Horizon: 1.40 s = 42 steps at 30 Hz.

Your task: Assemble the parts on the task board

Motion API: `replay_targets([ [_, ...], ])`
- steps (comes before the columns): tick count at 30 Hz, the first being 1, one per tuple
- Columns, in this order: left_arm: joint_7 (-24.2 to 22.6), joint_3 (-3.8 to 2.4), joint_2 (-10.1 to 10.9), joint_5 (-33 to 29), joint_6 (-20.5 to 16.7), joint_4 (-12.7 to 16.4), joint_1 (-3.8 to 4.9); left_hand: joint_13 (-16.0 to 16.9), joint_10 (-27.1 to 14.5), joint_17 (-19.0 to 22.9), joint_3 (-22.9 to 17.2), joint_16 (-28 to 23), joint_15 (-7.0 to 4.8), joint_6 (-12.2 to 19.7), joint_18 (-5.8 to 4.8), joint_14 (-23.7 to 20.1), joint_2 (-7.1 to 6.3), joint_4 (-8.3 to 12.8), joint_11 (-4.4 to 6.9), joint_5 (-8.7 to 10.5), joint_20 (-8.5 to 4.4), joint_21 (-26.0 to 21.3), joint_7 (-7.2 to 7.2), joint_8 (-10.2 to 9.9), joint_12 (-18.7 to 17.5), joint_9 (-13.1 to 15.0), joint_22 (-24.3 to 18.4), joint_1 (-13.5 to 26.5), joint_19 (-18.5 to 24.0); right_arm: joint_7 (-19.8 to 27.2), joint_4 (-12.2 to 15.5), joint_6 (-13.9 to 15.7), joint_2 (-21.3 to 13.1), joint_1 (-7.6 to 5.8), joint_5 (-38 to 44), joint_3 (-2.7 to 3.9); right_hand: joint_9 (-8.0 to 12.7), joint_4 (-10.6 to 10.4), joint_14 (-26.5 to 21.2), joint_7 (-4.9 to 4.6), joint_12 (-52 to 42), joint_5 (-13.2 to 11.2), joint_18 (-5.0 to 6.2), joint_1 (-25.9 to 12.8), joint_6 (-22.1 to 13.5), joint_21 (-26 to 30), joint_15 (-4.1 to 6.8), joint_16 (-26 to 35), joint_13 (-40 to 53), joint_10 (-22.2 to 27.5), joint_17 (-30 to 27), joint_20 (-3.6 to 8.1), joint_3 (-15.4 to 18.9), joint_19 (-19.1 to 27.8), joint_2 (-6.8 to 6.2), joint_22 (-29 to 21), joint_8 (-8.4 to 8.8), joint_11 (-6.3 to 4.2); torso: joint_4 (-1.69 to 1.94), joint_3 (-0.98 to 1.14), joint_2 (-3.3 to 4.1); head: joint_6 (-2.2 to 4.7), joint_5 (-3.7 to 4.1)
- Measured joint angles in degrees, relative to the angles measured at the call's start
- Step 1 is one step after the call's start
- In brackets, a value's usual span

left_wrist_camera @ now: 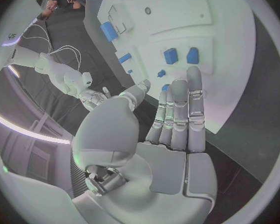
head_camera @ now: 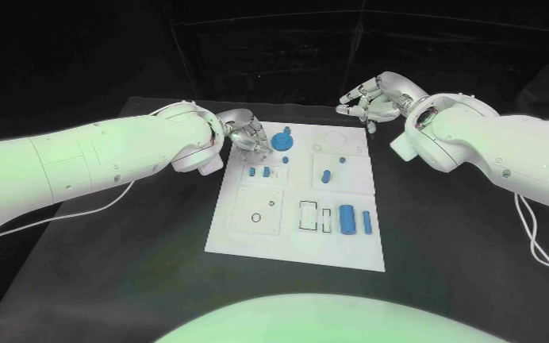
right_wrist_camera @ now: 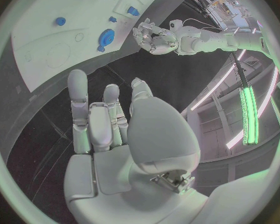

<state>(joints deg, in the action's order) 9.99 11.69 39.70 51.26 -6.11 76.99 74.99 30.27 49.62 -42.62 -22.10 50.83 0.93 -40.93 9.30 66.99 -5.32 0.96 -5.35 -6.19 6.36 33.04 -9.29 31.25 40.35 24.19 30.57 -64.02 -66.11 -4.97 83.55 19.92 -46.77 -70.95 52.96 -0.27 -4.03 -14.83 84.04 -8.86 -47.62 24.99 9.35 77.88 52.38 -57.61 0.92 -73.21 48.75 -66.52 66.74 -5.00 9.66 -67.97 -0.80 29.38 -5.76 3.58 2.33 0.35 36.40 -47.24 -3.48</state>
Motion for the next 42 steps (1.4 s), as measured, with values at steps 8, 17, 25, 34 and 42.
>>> replay_targets([
  [8, -5.41, 0.07, -3.59, 7.55, -2.72, -2.25, -0.60, -7.19, -1.43, -3.48, -2.00, 6.10, -0.41, -3.73, 0.58, 3.85, -2.16, 3.52, 0.27, 1.50, 0.07, -0.50, 0.45, -4.78, -4.97, -6.35, -1.01, -7.14, -3.49, 0.01, -0.11, 0.00, 0.40, 0.00, 0.00, 0.00, 0.00, 0.00, 0.00, 0.00, 0.00, 0.00, 0.00, 0.00, 0.00, 0.00, 0.00, 0.00, 0.00, 0.00, 0.00, 0.00, 0.00, 0.00, 0.00, 0.00, 0.00, 0.00, -0.07, 0.00, 0.07, 0.45, 0.52],
  [17, -7.71, 0.13, -6.88, 19.98, -3.54, -4.93, -1.46, -13.78, 0.57, -15.66, -1.55, 19.18, -1.04, -7.78, 0.54, 11.89, -3.01, 4.04, 0.74, 1.75, -0.82, 2.88, 1.30, -9.98, -8.23, -12.14, 0.89, -8.53, -8.19, 0.02, -0.15, 0.00, 0.58, 0.00, 0.00, 0.00, 0.00, 0.00, 0.00, 0.00, 0.00, 0.00, 0.00, 0.00, 0.00, 0.00, 0.00, 0.00, 0.00, 0.00, 0.01, 0.00, 0.00, 0.00, 0.00, 0.00, 0.00, 0.00, -0.07, -0.02, 0.08, 0.75, 0.97],
  [25, -8.00, 0.11, -9.46, 26.93, -2.73, -7.81, -2.09, -18.62, 1.50, -22.98, -1.05, 25.96, -1.14, -9.98, 0.52, 16.18, -3.22, 3.86, 0.83, 1.76, -1.14, 11.68, 1.30, -13.23, -11.66, -15.24, 9.26, -8.75, -12.75, 0.02, -0.18, 0.00, 0.81, 0.00, 0.00, 0.00, 0.00, 0.00, 0.00, 0.00, 0.00, 0.00, 0.00, 0.00, 0.00, 0.00, 0.00, 0.00, 0.01, 0.00, 0.01, 0.00, 0.00, 0.00, 0.00, 0.01, 0.00, 0.00, -0.01, -0.03, 0.08, 0.89, 1.13],
  [34, -8.00, 0.10, -11.78, 29.61, -2.11, -10.85, -3.19, -20.62, 3.34, -23.99, -1.06, 27.02, -1.32, -11.50, -0.43, 16.77, -2.61, 3.86, 0.86, 1.76, -1.22, 16.69, 1.43, -14.33, -12.41, -16.45, 14.46, -9.35, -14.33, 0.03, -0.18, 0.00, 0.95, 0.00, 0.00, 0.00, 0.00, 0.00, 0.00, 0.00, 0.00, 0.30, 0.00, 0.00, 0.00, 0.00, 0.00, 0.00, 0.01, -0.01, 0.12, 0.00, 0.00, 0.00, 0.00, 0.01, 0.00, 0.00, -0.01, -0.03, 0.08, 0.93, 1.28],
  [42, -8.00, 0.10, -12.76, 30.40, -1.61, -11.61, -3.51, -21.52, 4.70, -23.98, -1.06, 27.27, -1.32, -12.65, -0.44, 16.77, -2.39, 3.86, 1.16, 1.76, -1.50, 19.08, 1.74, -14.60, -12.68, -16.92, 17.13, -9.57, -15.00, 0.03, -0.09, 0.00, 0.91, 0.00, 0.00, 0.00, 0.00, 0.00, 0.00, 0.00, 0.00, 0.30, 0.00, 0.00, 0.00, 0.00, 0.00, 0.00, 0.01, -0.01, 0.12, 0.00, 0.00, 0.00, 0.00, 0.01, 0.00, 0.00, -0.01, -0.01, 0.08, 0.80, 1.47],
])
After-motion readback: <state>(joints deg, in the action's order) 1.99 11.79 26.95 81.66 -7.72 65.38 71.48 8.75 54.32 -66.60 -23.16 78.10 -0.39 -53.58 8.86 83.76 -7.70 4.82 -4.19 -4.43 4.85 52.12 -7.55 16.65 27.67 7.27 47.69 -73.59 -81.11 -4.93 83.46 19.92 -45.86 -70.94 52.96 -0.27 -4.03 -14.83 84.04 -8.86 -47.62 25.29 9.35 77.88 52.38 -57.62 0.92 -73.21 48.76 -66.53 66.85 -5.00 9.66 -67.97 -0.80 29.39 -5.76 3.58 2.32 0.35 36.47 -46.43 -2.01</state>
